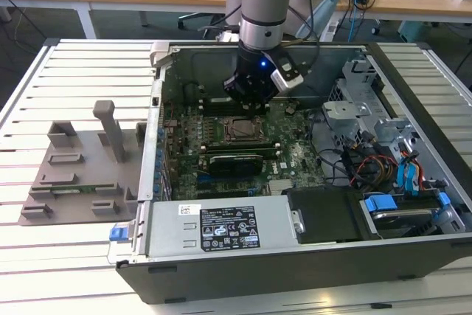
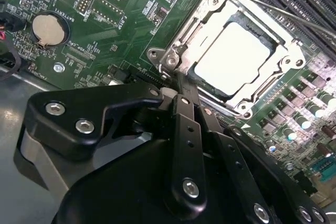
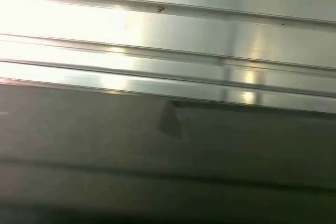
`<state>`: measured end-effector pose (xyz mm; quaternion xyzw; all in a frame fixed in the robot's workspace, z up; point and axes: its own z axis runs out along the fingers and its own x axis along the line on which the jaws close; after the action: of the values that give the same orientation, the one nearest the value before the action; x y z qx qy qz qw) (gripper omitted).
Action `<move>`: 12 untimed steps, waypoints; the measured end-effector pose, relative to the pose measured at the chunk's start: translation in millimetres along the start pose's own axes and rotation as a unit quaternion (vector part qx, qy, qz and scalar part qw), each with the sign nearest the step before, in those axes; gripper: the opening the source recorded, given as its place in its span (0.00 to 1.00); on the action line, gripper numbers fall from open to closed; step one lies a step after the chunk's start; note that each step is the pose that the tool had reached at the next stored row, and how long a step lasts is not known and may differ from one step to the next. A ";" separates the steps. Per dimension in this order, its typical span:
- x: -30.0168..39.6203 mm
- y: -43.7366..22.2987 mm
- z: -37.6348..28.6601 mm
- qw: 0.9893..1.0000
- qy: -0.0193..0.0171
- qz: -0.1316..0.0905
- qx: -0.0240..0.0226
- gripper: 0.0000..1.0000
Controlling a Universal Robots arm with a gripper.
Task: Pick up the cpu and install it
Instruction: 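Install the first cpu locking lever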
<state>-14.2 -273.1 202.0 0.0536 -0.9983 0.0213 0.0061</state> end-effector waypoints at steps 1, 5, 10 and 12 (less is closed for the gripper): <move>-0.1 0.8 0.1 1.000 0.000 0.000 -0.001 0.11; -0.1 1.3 0.0 1.000 -0.001 0.000 -0.012 0.11; -0.1 0.2 0.2 1.000 -0.002 0.000 -0.018 0.11; 0.2 -1.9 0.3 1.000 -0.002 0.000 -0.019 0.11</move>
<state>-14.2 -275.0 201.8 0.0538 -0.9985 0.0019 0.0051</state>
